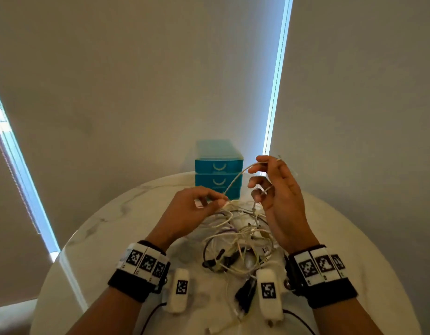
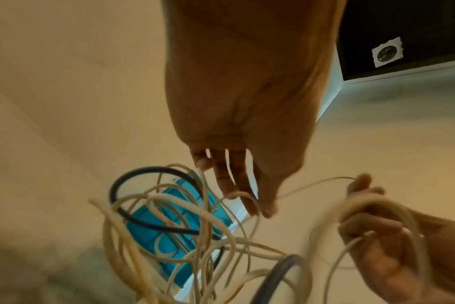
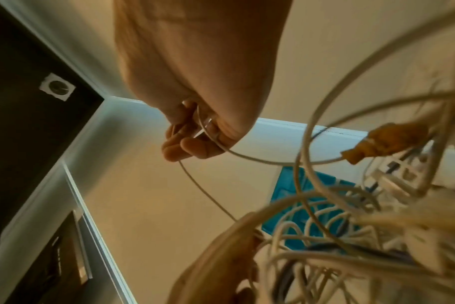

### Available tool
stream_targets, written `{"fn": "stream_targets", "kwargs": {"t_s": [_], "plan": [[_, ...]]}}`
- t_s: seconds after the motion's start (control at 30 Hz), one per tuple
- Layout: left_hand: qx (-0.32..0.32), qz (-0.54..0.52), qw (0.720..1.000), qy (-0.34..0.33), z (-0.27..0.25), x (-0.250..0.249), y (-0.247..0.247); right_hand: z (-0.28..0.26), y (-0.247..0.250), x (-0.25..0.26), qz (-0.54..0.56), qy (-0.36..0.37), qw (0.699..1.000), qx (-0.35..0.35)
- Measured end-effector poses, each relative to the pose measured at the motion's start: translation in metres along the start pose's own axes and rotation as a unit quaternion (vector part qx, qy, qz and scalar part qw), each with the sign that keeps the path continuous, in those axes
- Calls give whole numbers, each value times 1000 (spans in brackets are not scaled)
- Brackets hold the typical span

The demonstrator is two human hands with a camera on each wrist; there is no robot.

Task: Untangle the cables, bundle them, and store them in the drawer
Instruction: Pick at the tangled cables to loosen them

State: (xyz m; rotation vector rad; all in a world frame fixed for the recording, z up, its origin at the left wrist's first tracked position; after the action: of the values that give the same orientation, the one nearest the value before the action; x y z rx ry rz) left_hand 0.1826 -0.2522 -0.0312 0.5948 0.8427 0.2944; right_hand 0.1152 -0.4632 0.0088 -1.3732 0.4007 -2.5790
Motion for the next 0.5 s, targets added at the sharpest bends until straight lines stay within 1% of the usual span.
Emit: {"fn": "stream_targets", "kwargs": {"t_s": [0.03,0.1,0.13,0.17,0.2,0.23,0.27,0.3,0.33,0.37,0.4,0.47,0.5], "plan": [[-31,2,1000,-1,0,0,2,-1,-1,-6,-8,-11,1000,-2],[-82,-10,996,13,-1,2,8,-4,-3,-25,-96,-67,993,14],[-109,-26,993,20,-2,3,12,-6,-5,-37,-160,-110,980,41],[-141,-52,988,27,-2,3,14,-9,-7,-47,-229,-150,958,84],[-175,-95,979,37,-2,2,17,-12,-9,-56,-286,-177,934,124],[-206,-151,966,47,-2,-1,20,-14,-10,-63,-320,-187,917,145],[-231,-207,949,52,-3,-5,21,-15,-12,-66,-332,-185,914,141],[-248,-248,935,52,-3,-9,22,-15,-12,-67,-328,-173,921,118],[-253,-276,926,48,-3,-14,22,-14,-12,-66,-313,-152,933,91],[-243,-296,923,42,-3,-19,20,-13,-12,-65,-295,-127,944,73],[-221,-311,924,34,-3,-25,17,-12,-12,-63,-287,-104,950,71],[-164,-324,932,15,-5,-36,11,-15,-15,-62,-316,-77,941,91],[-139,-320,937,6,-6,-40,9,-15,-16,-61,-331,-72,936,91]]}}
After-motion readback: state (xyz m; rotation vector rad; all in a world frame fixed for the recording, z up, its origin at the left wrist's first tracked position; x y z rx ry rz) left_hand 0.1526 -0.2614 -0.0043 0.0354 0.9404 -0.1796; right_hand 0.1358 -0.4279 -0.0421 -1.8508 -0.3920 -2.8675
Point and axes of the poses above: each hand's wrist, its own z-axis towards the middle knuckle, its own y-axis out of the back of the hand, x = y × z, the point moved 2 cm from there along z, towards the middle knuckle
